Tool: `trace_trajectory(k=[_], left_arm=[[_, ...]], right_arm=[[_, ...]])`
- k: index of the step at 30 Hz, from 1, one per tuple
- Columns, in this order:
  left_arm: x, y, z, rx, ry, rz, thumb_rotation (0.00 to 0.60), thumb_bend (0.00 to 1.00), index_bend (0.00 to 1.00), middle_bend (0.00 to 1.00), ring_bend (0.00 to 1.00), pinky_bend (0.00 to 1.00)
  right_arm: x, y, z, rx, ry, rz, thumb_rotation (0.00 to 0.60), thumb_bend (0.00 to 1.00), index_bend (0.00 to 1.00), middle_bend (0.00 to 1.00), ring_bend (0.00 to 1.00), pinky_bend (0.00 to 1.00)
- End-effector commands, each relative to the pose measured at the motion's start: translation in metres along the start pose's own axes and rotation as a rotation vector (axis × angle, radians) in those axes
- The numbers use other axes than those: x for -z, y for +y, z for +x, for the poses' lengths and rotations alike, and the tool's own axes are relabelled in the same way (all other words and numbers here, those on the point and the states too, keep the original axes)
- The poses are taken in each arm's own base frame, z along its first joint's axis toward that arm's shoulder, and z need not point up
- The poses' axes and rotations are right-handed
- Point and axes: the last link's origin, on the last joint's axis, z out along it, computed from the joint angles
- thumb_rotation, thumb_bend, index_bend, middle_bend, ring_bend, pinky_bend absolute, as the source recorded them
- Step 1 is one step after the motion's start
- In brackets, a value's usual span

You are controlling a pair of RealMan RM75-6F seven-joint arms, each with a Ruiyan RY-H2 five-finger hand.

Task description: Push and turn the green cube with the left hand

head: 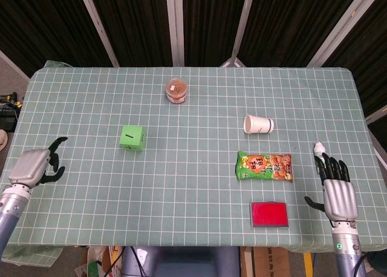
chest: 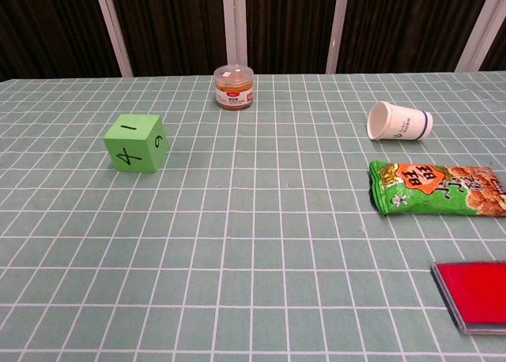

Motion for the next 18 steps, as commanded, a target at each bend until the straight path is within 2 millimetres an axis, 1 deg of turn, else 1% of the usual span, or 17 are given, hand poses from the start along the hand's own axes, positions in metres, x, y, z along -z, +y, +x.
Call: trace_trajectory(k=[1,5,7,9,12,18], left_arm=[[-0.022,0.018,0.017,-0.049,-0.135,0.026,0.600,0.64,0.11,0.73,0.56,0.67],[-0.033,0.025,0.016,-0.038,-0.207,0.062,0.600,0.73,0.10,0.75,0.57,0.69],[-0.042,0.031,0.016,-0.038,-0.224,0.081,0.600,0.74,0.10,0.75,0.57,0.69],[-0.051,0.038,0.016,-0.042,-0.218,0.098,0.600,0.75,0.11,0.75,0.57,0.69],[-0.063,0.050,0.007,-0.037,-0.226,0.105,0.600,0.75,0.12,0.75,0.57,0.69],[-0.073,0.061,-0.005,-0.029,-0.240,0.100,0.600,0.75,0.14,0.76,0.58,0.69]], right_arm=[[0.000,0.000,-0.001,0.003,-0.005,-0.002,0.600,0.05,0.08,0.00,0.00,0.00],[-0.001,0.000,-0.003,0.010,-0.017,-0.006,0.600,0.04,0.08,0.00,0.00,0.00],[-0.001,0.000,-0.004,0.012,-0.024,-0.008,0.600,0.04,0.08,0.00,0.00,0.00],[-0.002,0.000,-0.004,0.011,-0.029,-0.010,0.600,0.04,0.08,0.00,0.00,0.00],[-0.002,0.000,-0.004,0.011,-0.026,-0.016,0.600,0.04,0.08,0.00,0.00,0.00],[-0.001,-0.002,-0.004,0.011,-0.028,-0.013,0.600,0.05,0.08,0.00,0.00,0.00]])
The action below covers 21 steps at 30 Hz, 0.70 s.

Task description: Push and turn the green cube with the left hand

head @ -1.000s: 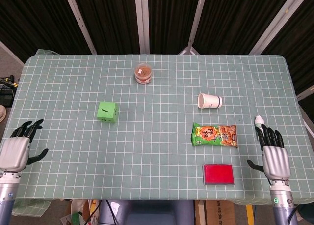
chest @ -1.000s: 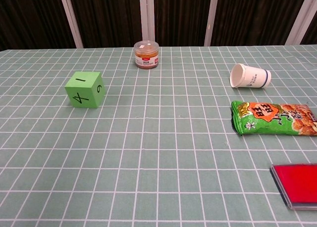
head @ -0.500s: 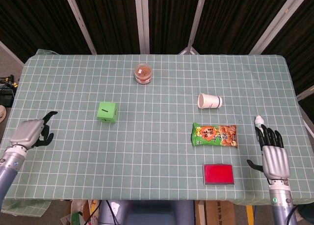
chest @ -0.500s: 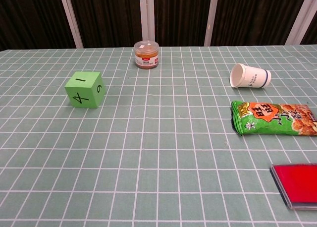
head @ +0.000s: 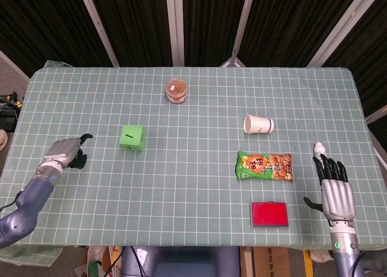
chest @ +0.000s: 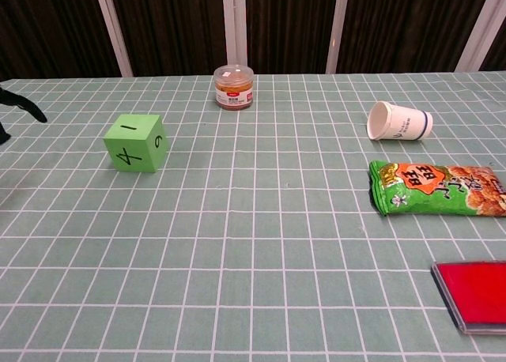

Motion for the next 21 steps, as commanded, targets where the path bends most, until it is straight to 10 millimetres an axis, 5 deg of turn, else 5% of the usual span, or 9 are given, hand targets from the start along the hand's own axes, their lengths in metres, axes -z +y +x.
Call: trace_trajectory(k=[1,21], left_arm=[[-0.006,0.005,-0.006,-0.012,-0.015,-0.002,0.600,0.75,0.14,0.76,0.58,0.69],[-0.023,0.048,-0.029,-0.031,-0.015,-0.081,0.600,0.74,0.15,0.76,0.58,0.69]], right_arm=[[0.000,0.000,0.000,0.001,-0.001,-0.001,0.600,0.04,0.08,0.00,0.00,0.00],[-0.003,0.005,0.001,-0.005,-0.002,-0.041,0.600,0.04,0.08,0.00,0.00,0.00]])
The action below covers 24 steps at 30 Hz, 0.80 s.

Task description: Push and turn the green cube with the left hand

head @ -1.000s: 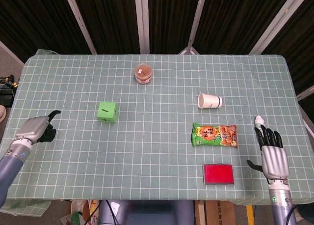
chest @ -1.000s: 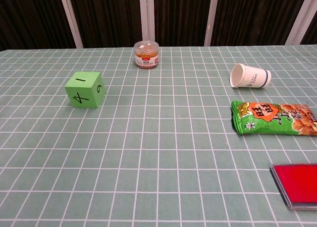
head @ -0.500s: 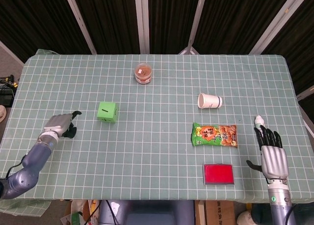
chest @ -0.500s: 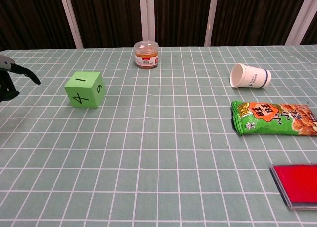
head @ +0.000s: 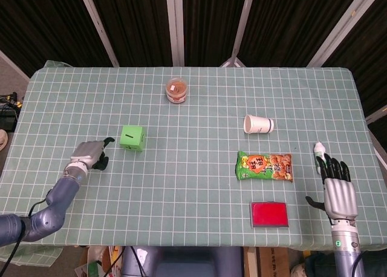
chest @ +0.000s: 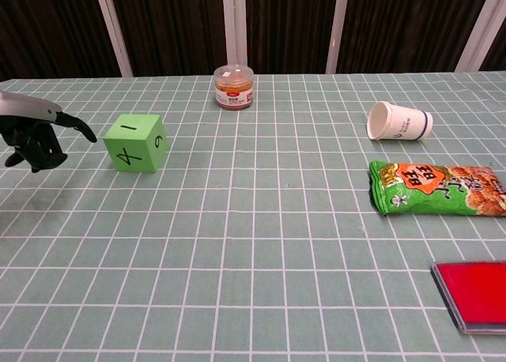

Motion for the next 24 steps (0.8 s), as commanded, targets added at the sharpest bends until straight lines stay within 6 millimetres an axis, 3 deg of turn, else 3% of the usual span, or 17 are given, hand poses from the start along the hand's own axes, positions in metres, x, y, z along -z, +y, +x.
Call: trace_trajectory(k=[1,15,24], left_arm=[[0.000,0.002,-0.002,-0.009,-0.009,-0.006,0.600,0.74,0.15,0.76,0.58,0.69],[-0.001,0.017,-0.005,-0.029,0.020,-0.038,0.600,0.74,0.16,0.75,0.58,0.69],[-0.001,0.036,-0.015,-0.057,0.001,-0.091,0.600,0.74,0.17,0.75,0.58,0.69]], right_arm=[[0.000,0.000,0.000,-0.001,0.000,-0.003,0.600,0.05,0.08,0.00,0.00,0.00],[0.000,0.003,0.003,-0.010,0.001,-0.017,0.600,0.04,0.08,0.00,0.00,0.00],[0.000,0.006,0.004,-0.016,-0.003,-0.033,0.600,0.04,0.08,0.00,0.00,0.00]])
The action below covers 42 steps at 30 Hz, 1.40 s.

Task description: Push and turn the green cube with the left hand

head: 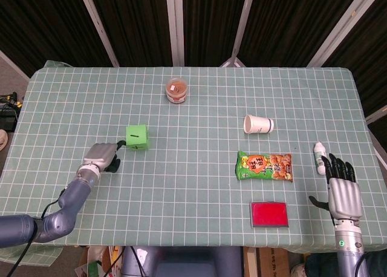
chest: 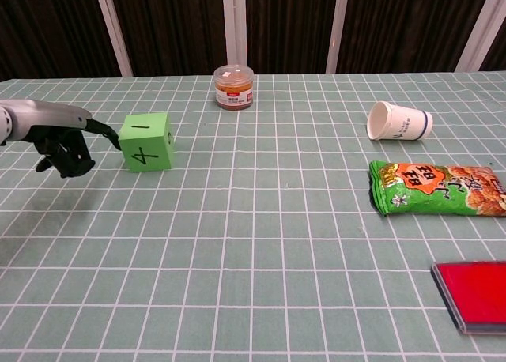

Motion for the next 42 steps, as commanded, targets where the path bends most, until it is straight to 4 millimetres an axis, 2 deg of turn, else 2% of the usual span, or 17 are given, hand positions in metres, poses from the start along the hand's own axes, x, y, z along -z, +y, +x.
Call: trace_trajectory(k=[1,26,42], left_arm=[[0.001,0.007,-0.002,-0.007,-0.004,-0.017,0.600,0.74,0.17,0.75,0.58,0.69],[-0.007,0.057,0.008,-0.016,0.029,-0.073,0.600,0.74,0.17,0.75,0.58,0.69],[-0.022,0.075,0.016,0.012,0.057,-0.077,0.600,0.73,0.18,0.75,0.57,0.69]], right_arm=[[0.000,0.000,0.000,-0.003,-0.002,-0.003,0.600,0.04,0.08,0.00,0.00,0.00],[0.001,0.004,0.005,-0.024,-0.001,-0.009,0.600,0.04,0.08,0.00,0.00,0.00],[0.000,0.004,0.004,-0.025,-0.004,-0.019,0.600,0.04,0.08,0.00,0.00,0.00]])
